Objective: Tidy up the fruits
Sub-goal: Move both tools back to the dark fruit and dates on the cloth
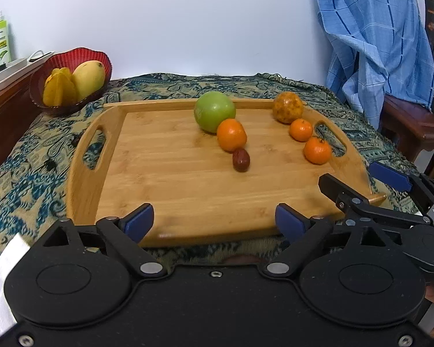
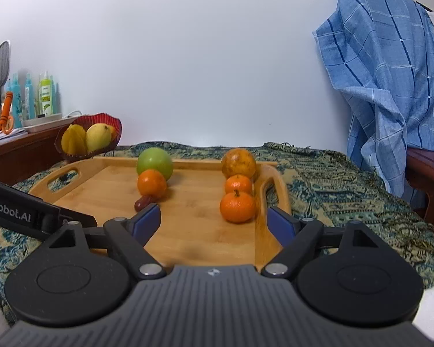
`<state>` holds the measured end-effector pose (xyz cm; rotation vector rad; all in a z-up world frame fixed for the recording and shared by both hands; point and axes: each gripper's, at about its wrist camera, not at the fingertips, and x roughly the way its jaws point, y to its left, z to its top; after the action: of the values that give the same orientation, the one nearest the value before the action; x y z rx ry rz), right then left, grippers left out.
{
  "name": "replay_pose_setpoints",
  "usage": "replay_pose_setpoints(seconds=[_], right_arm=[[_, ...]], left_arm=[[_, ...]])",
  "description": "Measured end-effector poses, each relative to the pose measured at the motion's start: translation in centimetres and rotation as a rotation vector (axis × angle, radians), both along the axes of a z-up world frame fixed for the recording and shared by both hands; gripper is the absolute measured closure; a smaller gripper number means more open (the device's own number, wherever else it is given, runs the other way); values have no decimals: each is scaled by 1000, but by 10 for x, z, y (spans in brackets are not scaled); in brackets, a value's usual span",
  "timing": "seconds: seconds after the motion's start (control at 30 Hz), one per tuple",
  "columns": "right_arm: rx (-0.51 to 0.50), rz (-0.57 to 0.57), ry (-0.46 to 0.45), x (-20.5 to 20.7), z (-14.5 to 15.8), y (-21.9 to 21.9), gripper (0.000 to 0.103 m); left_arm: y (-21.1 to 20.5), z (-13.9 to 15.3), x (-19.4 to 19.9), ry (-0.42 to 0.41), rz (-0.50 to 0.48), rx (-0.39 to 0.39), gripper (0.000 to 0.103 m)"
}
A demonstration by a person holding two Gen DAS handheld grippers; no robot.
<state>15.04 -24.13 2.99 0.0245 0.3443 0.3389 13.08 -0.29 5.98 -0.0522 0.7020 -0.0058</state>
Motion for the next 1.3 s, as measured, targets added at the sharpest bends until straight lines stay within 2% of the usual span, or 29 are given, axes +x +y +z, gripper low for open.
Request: replay_pose_setpoints(seconds=[0.33, 0.77, 1.3], right_arm=[[1, 9, 16, -29, -8, 3, 12], [7, 2, 24, -72, -17, 6, 11], [11, -4, 61, -111, -27, 15, 11]], left_arm=[[11, -5, -41, -34, 21, 2, 6], [20, -17, -87, -39, 16, -19, 5], [21, -20, -90, -44, 10, -49, 5]])
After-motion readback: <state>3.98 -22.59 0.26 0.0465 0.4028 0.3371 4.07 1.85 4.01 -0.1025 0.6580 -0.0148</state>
